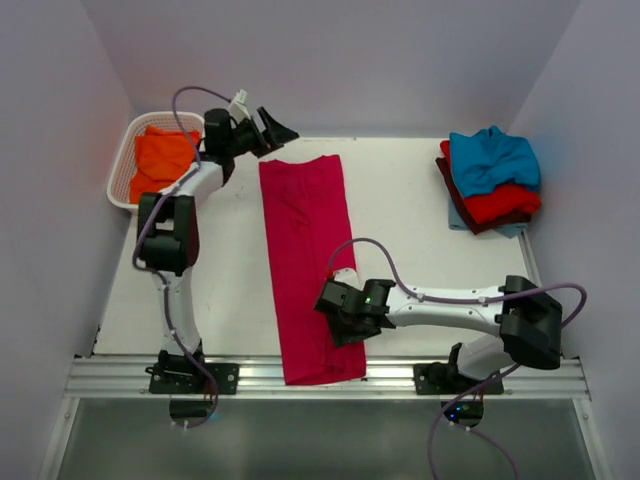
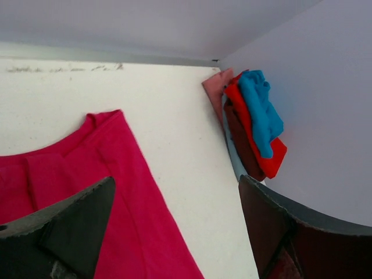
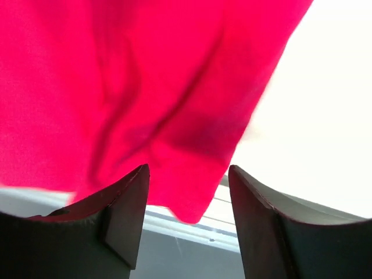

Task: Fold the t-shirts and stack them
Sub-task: Rotate the tshirt 90 degrees

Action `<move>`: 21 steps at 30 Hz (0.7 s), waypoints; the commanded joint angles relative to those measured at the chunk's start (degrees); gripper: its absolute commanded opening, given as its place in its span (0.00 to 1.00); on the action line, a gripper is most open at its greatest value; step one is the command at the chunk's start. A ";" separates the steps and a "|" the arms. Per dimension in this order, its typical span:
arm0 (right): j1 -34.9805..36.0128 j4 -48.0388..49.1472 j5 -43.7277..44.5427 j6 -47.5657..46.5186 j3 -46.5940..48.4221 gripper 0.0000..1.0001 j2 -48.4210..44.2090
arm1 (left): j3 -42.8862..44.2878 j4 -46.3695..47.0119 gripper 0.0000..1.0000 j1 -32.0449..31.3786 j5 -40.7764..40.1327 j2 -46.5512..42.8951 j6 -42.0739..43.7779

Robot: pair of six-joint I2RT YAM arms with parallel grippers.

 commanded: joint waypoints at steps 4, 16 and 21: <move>-0.21 0.65 7.62 -5.16 5.56 0.50 -7.88 | -21.26 1.75 0.83 -0.48 -13.09 -27.45 7.56; -0.82 21.64 -4.32 -3.06 -4.80 0.00 -8.06 | -44.74 -2.03 0.54 -3.12 -20.04 -46.26 8.34; -0.73 28.68 -11.26 0.37 -10.52 0.00 -9.55 | -45.80 -6.34 0.53 -3.12 -22.06 -48.12 11.34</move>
